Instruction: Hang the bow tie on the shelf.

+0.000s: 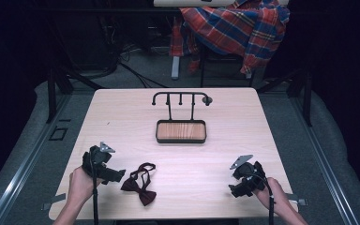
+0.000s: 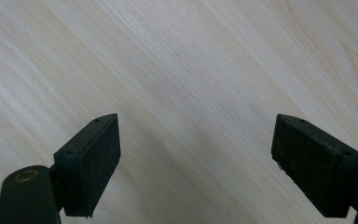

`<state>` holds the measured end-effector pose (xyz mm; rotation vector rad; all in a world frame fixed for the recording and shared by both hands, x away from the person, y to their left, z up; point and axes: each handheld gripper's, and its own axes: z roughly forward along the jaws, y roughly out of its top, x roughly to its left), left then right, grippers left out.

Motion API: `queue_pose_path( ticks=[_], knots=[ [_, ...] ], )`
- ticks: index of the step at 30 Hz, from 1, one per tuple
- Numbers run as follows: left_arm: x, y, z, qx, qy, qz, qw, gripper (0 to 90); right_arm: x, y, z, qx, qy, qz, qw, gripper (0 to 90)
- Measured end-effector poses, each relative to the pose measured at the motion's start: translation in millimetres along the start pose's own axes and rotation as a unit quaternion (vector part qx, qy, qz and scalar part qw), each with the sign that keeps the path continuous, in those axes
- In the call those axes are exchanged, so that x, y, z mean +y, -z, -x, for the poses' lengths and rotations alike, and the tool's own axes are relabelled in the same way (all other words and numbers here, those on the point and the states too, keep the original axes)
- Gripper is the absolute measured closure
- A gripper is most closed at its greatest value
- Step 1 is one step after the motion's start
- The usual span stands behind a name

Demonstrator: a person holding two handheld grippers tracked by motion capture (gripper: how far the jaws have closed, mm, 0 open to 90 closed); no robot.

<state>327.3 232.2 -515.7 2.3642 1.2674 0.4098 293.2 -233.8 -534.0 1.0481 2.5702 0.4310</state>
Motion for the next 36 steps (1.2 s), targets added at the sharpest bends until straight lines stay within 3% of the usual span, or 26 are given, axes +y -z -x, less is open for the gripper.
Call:
queue_pose_path(
  ticks=[3,16,21,26,36],
  knots=[
    [-0.5,0.4,0.5,-0.017,0.006,-0.006,0.9998,0.1,-0.5,2.1,1.0,-0.006,0.001,-0.005,1.0000,15.2],
    [-2.1,1.8,3.2,-0.019,0.000,-0.008,0.9998,0.1,2.7,2.1,-2.6,-0.002,0.006,0.002,1.0000,15.2],
    [0.9,3.1,2.3,-0.038,0.007,0.012,0.9992,0.0,3.6,0.4,-2.7,0.000,0.009,-0.002,1.0000,15.2],
    [1.9,0.6,5.3,-0.040,-0.001,0.005,0.9992,0.0,3.7,0.6,-3.2,0.000,0.008,-0.001,1.0000,15.2],
    [12.3,-1.4,13.7,-0.040,-0.023,0.016,0.9988,0.0,5.4,-2.2,-3.8,-0.001,0.011,-0.007,0.9999,15.2]
  ],
)
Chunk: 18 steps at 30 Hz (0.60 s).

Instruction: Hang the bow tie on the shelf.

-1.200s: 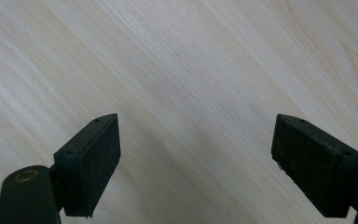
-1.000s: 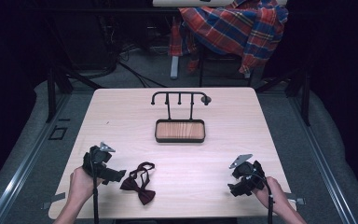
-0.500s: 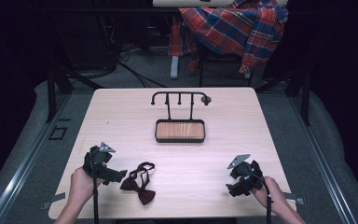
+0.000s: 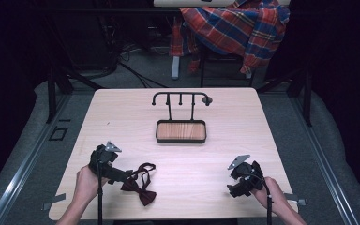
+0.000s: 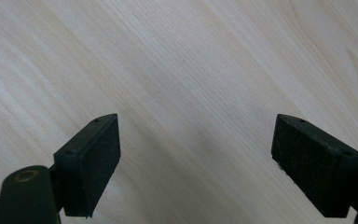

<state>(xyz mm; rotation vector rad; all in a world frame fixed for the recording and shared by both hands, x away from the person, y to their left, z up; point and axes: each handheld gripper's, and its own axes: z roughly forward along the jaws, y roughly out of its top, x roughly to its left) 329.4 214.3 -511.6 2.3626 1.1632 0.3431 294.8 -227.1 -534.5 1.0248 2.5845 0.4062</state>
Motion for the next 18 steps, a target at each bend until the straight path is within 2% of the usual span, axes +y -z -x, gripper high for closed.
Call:
queue_pose_path(
  ticks=[3,4,5,7,8,12,18],
  knots=[
    [1.9,-1.2,1.7,0.000,-0.006,-0.001,1.0000,0.0,-0.4,-0.9,-0.7,0.002,-0.003,0.003,1.0000,15.2],
    [3.2,-1.6,2.2,-0.003,-0.008,-0.004,1.0000,0.0,-2.1,-3.8,-2.8,0.005,-0.021,0.023,0.9995,15.2],
    [4.7,-2.8,3.3,-0.001,-0.010,-0.006,0.9999,0.0,-0.6,-0.6,0.6,0.003,0.000,-0.002,1.0000,15.2],
    [6.7,-4.8,4.7,-0.003,-0.015,-0.008,0.9999,0.0,-1.6,-1.9,0.1,0.000,-0.008,0.007,0.9999,15.2],
    [9.0,-7.5,6.6,-0.004,-0.021,-0.011,0.9997,0.0,-0.6,-0.6,0.7,-0.001,0.000,-0.002,1.0000,15.2],
    [13.6,-10.8,10.2,-0.006,-0.029,-0.007,0.9995,0.0,-0.1,-1.1,-0.1,0.000,0.000,-0.004,1.0000,15.2],
    [19.3,-16.4,12.3,-0.008,-0.028,-0.012,0.9995,0.0,-0.6,-1.7,0.5,-0.003,0.002,-0.003,1.0000,15.2]
  ],
)
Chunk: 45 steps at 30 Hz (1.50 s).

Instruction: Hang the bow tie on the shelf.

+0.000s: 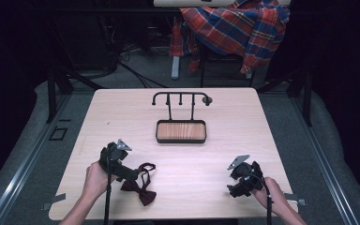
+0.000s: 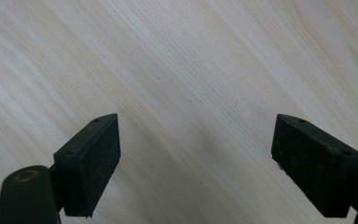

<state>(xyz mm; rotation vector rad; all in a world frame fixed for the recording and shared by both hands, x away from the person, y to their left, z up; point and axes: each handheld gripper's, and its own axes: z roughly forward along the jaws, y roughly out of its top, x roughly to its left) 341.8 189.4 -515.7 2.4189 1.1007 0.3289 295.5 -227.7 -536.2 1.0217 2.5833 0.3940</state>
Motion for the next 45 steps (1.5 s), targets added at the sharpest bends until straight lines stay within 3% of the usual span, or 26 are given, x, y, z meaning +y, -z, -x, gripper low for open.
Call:
queue_pose_path(
  ticks=[11,15,23,25,31,37,45],
  knots=[
    [7.6,-6.8,-3.6,0.010,0.005,-0.017,0.9998,0.0,-1.3,-0.3,0.3,-0.003,-0.008,0.006,0.9999,15.2],
    [10.5,-13.2,-2.9,0.003,-0.007,-0.025,0.9996,0.0,-1.1,1.2,0.4,-0.001,-0.009,0.009,0.9999,15.2],
    [16.0,-27.8,-1.3,0.014,-0.013,-0.054,0.9984,0.6,-2.2,0.8,0.0,-0.007,-0.008,0.015,0.9998,15.2],
    [16.2,-28.3,-1.2,0.012,-0.016,-0.055,0.9983,3.8,-2.3,1.1,0.0,-0.005,-0.008,0.017,0.9998,15.2],
    [18.2,-34.3,1.4,0.003,-0.029,-0.065,0.9974,29.2,-1.9,1.7,-0.7,-0.002,-0.003,0.014,0.9999,15.2],
    [20.4,-39.0,5.1,-0.016,-0.046,-0.075,0.9960,42.5,-2.3,1.7,-0.2,-0.005,-0.005,0.016,0.9998,15.2],
    [17.2,-45.1,15.2,-0.018,-0.071,-0.082,0.9940,62.9,-2.4,2.4,-0.2,-0.001,-0.009,0.020,0.9998,15.2]
  ],
)
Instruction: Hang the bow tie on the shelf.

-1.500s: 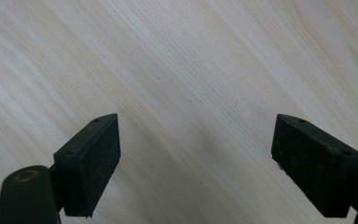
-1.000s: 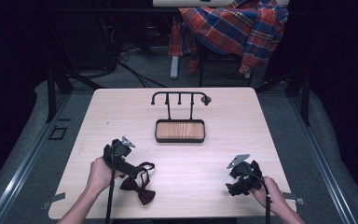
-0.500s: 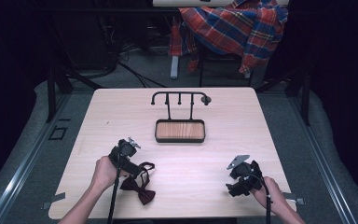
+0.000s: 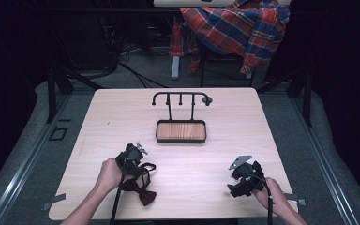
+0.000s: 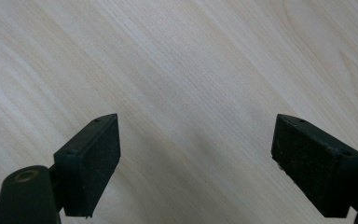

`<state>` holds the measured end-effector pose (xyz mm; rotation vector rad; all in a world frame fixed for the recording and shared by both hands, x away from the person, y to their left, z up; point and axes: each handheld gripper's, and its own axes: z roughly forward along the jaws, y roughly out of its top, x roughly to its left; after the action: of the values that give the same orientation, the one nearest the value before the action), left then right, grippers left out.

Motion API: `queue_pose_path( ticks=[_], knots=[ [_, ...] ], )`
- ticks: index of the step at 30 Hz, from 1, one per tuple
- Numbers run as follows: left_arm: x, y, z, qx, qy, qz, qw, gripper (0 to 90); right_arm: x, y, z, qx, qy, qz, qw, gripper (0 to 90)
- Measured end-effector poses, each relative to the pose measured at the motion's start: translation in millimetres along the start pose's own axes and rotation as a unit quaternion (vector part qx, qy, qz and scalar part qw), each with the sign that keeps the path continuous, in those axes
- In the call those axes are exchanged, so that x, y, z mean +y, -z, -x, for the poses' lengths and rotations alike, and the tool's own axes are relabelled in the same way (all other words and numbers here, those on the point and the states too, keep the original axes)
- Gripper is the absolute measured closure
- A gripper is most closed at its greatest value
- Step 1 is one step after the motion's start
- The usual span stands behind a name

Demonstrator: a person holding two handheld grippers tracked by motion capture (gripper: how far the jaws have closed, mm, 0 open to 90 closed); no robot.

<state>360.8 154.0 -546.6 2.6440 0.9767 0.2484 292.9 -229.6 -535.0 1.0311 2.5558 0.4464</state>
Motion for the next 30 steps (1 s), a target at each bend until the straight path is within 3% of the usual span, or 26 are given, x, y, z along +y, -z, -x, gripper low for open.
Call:
queue_pose_path(
  ticks=[6,16,20,30],
  knots=[
    [-0.9,-1.3,4.6,-0.001,-0.015,-0.008,0.9999,74.7,-0.3,0.9,0.0,-0.002,0.000,-0.001,1.0000,15.2],
    [-1.6,-1.5,14.9,0.026,-0.047,-0.019,0.9984,87.4,-0.5,1.6,0.1,-0.004,0.002,-0.001,1.0000,15.2],
    [-2.4,0.2,14.9,0.029,-0.047,-0.019,0.9983,88.1,-0.5,1.9,0.2,-0.001,0.003,-0.001,1.0000,15.2],
    [-5.9,17.3,12.2,0.040,-0.036,0.019,0.9984,88.3,-0.8,2.2,-0.5,-0.002,0.002,0.005,1.0000,15.2]
  ],
)
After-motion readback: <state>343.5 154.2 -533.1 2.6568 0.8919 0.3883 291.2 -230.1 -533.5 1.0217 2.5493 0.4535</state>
